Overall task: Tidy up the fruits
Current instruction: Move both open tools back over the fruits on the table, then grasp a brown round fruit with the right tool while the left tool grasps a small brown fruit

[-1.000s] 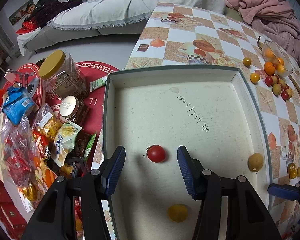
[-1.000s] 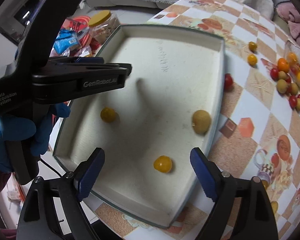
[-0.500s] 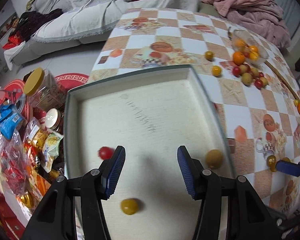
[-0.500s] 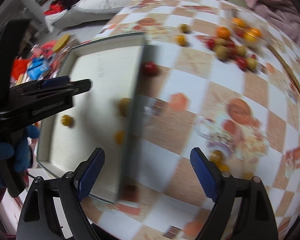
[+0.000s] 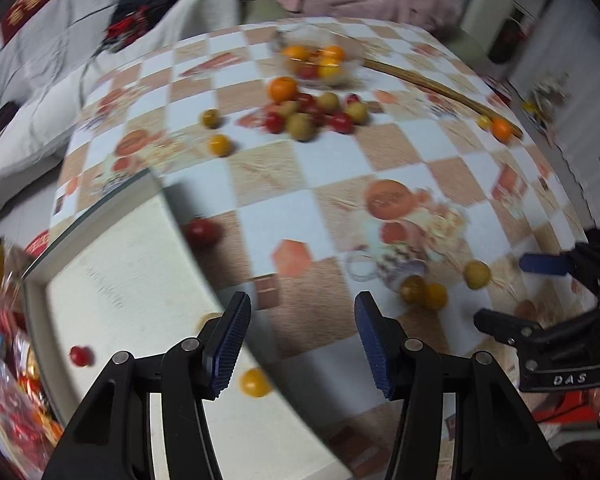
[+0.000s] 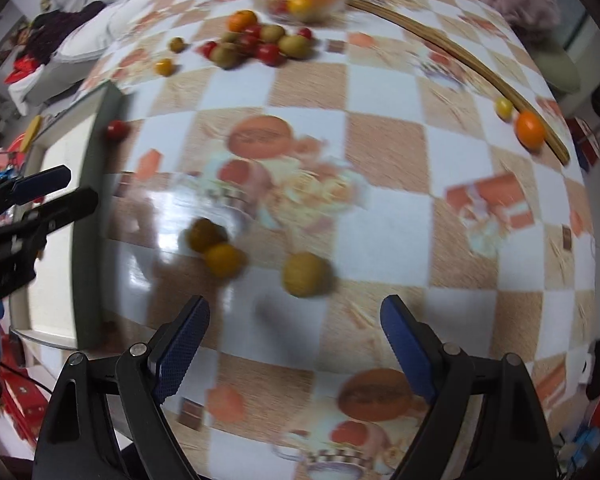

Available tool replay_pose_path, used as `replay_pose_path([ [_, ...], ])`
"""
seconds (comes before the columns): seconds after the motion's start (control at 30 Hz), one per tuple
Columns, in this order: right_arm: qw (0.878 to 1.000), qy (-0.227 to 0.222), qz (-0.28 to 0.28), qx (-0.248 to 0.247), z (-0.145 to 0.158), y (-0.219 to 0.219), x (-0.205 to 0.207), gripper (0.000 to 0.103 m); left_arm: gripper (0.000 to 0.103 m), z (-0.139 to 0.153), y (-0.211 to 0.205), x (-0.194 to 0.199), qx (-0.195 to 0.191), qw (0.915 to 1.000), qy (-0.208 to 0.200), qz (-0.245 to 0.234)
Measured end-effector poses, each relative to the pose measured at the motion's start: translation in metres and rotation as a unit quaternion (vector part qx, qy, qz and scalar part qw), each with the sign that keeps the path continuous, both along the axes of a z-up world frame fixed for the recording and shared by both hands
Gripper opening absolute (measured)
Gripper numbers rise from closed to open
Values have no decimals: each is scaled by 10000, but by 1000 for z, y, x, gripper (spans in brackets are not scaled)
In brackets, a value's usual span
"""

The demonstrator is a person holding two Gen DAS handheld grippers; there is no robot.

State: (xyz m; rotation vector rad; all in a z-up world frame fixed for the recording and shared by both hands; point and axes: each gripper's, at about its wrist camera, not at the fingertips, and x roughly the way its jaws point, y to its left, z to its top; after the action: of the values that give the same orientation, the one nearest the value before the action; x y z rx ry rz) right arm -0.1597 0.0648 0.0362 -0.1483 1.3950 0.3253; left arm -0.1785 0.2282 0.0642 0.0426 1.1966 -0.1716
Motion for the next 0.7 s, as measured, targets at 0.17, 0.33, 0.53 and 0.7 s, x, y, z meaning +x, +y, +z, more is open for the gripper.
replay_pose_path([
  [0.17, 10000, -8, 15, -88, -9, -9, -3, 90, 56, -16, -32, -3, -73, 9984, 246, -513],
  [0.33, 9998, -86, 157, -73, -14, -12, -5, 88, 56, -33, -54, -5, 9, 9956, 336, -870],
  [0.53, 9993, -99, 365, 63, -21, -6, 0, 66, 56, -44, -60, 3, -9, 9956, 427, -832],
  [0.7, 9984, -198, 519, 116, -22, 0, 8, 58, 56, -43, -59, 11, -102, 9961, 365, -793],
])
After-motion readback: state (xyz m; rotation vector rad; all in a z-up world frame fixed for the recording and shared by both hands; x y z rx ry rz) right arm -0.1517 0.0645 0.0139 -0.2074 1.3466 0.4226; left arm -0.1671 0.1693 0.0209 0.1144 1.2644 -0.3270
